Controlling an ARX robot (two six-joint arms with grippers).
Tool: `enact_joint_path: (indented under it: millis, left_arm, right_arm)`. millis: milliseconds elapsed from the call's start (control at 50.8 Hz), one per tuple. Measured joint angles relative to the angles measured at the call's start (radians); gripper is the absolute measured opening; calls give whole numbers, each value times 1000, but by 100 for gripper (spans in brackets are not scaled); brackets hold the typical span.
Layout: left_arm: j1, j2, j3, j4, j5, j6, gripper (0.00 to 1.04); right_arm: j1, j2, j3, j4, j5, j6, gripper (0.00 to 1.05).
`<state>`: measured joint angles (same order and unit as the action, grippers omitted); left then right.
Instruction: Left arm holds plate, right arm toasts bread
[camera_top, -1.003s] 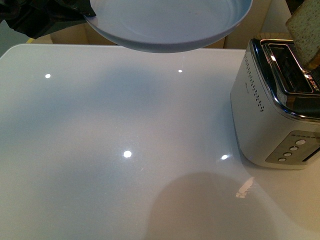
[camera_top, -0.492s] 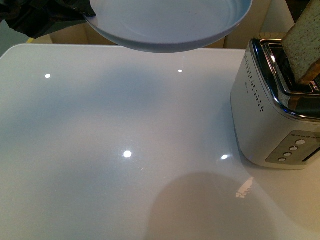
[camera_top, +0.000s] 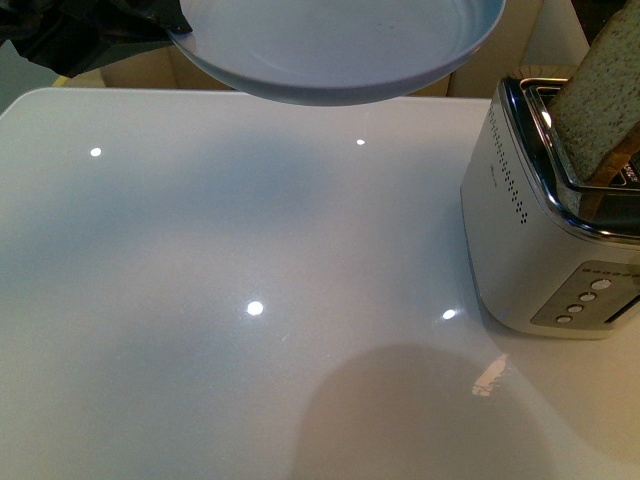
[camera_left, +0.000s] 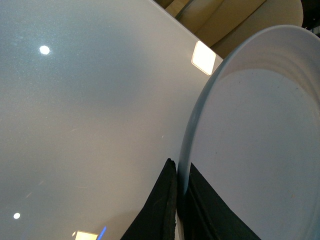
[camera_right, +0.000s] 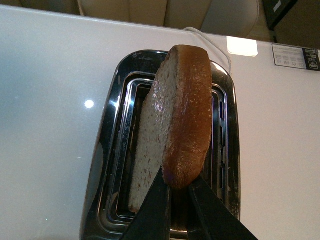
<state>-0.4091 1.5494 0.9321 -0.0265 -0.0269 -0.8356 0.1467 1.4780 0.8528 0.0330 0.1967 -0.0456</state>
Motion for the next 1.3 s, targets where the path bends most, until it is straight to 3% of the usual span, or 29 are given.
enact_joint_path:
  millis: [472,806,1023,1141,1239,1298]
  left_arm:
    - [0,0,0,0,0,0,3]
    - [0,0,0,0,0,0,3]
    - [0,0,0,0,0,0,3]
    - [0,0,0,0,0,0,3]
    - [-2,0,1,0,2,0,3]
    - [-2,0,1,0,0,0,3]
  right_arm:
    - [3,100,-50,67,-18,35,4]
    - [2,19,-117,78,-69,72,56]
    - [-72,-423,-280,140,-159,126,97]
    - [-103,-586,-339,168,-167,113,94]
    - [-135,-620,-437,389,-194,79,78]
    - [-143,-633,-490,442,-194,71,70]
